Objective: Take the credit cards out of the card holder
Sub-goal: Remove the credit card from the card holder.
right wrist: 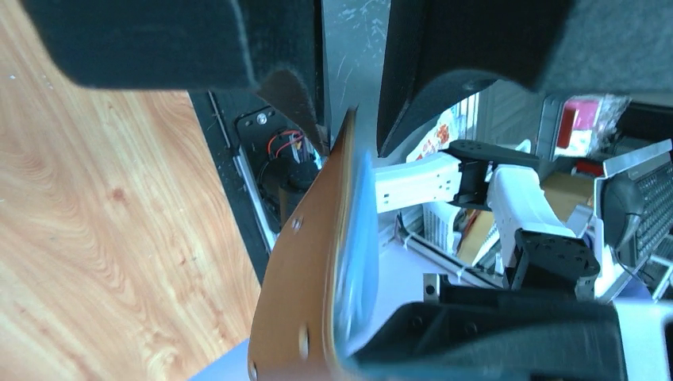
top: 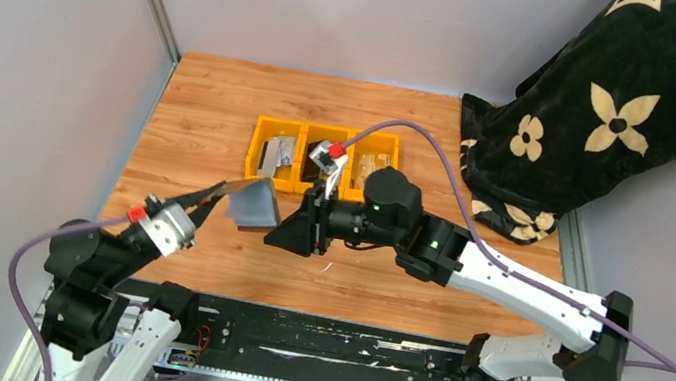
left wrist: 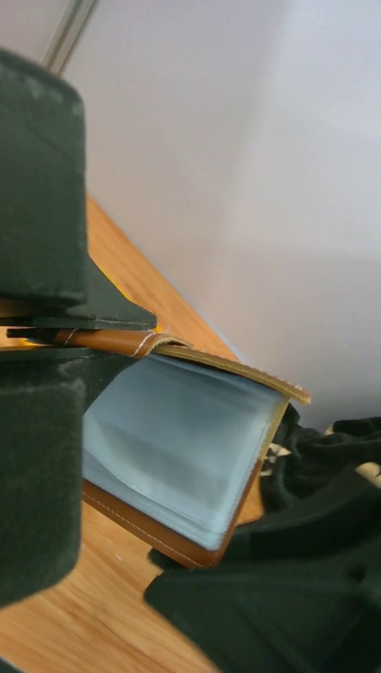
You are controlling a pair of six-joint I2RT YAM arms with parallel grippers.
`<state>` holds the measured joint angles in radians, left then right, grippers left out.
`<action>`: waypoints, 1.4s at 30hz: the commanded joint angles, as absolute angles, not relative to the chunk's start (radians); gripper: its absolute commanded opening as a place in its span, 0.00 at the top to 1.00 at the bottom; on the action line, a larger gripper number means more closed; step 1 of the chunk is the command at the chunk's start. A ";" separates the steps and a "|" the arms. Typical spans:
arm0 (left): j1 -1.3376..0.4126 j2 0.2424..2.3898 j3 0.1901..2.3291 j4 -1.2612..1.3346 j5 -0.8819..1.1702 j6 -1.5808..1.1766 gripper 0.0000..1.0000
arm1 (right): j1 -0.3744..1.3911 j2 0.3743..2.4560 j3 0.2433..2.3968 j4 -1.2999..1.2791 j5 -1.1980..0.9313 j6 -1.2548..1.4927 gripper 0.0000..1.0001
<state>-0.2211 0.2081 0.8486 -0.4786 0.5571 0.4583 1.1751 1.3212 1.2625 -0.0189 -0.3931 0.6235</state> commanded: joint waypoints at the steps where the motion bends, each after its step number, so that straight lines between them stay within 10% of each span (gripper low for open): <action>1: -0.221 0.320 0.953 -0.335 0.415 0.029 1.00 | 1.159 1.196 1.137 0.243 -0.326 0.637 0.67; 11: -0.221 0.395 1.015 -0.240 0.666 -0.355 1.00 | 1.161 1.039 0.957 0.448 -0.192 0.511 0.64; 22: -0.221 0.457 1.126 -0.211 0.810 -0.436 1.00 | 1.154 0.934 0.838 0.466 -0.145 0.426 0.25; 36: -0.220 0.463 1.131 -0.244 0.826 -0.475 1.00 | 1.256 0.967 0.896 0.607 -0.427 0.222 0.23; 42: -0.221 0.463 1.132 -0.255 0.822 -0.472 1.00 | 1.259 0.971 0.918 0.620 -0.366 0.213 0.43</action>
